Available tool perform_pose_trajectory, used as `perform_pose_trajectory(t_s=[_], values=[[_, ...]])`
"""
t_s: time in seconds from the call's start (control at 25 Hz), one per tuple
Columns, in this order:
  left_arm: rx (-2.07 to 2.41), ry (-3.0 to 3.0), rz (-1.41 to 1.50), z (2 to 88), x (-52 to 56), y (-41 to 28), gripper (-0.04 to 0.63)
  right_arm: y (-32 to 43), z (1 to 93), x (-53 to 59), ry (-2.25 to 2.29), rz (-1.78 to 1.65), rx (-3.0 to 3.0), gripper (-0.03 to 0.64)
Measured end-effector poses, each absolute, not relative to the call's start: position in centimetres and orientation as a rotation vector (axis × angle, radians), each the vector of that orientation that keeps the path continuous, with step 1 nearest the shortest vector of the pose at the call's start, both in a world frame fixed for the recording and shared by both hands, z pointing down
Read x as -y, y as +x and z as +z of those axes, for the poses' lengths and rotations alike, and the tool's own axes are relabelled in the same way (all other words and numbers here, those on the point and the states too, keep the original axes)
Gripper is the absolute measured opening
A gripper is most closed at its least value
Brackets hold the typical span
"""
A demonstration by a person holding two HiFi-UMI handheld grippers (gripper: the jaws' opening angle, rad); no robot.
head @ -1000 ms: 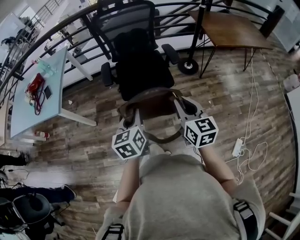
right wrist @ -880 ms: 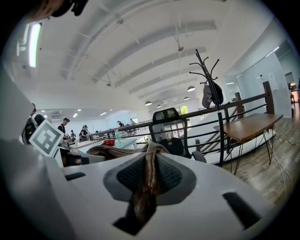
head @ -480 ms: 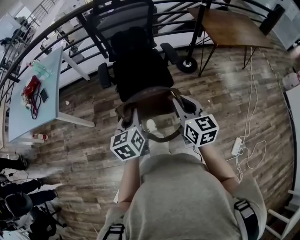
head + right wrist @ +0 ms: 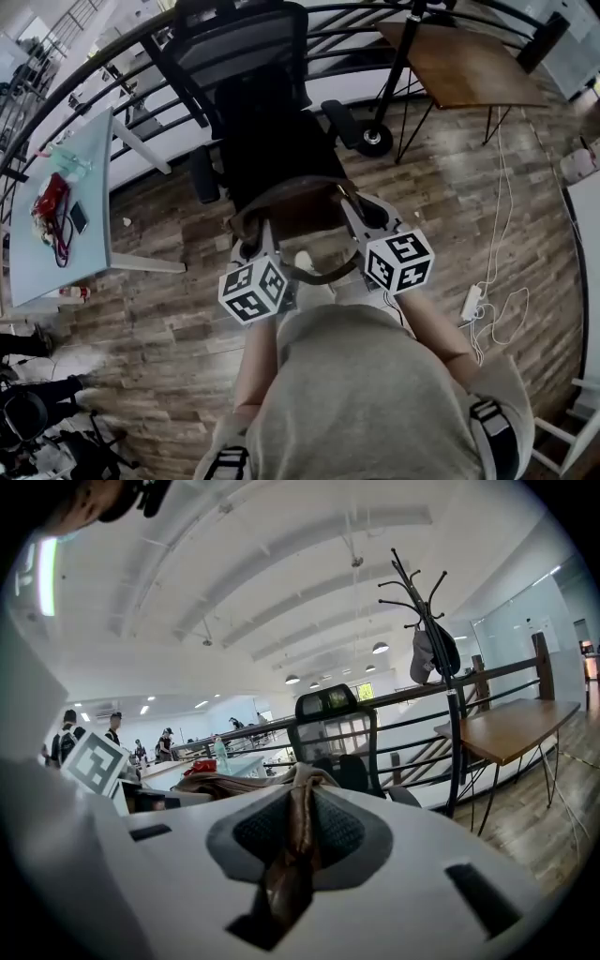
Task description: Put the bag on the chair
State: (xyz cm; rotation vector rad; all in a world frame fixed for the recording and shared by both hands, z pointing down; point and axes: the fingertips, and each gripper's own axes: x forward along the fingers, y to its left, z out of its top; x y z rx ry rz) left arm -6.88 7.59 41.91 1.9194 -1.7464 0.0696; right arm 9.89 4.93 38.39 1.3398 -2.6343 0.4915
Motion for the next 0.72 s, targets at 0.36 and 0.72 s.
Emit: perform_pose_trajectory(t_s=[0.36,0.72], values=[[1.718,1.929,0.086,41.9,1.1,-9.9,0.029,6.9,38.3,3.6,1.37,0.493,2.612,0.049],[1.708,1.948,0.077,41.6,9.0,-13.9,0.029,2.9,38.0,11.0,1.382,0.471,2.603,0.049]])
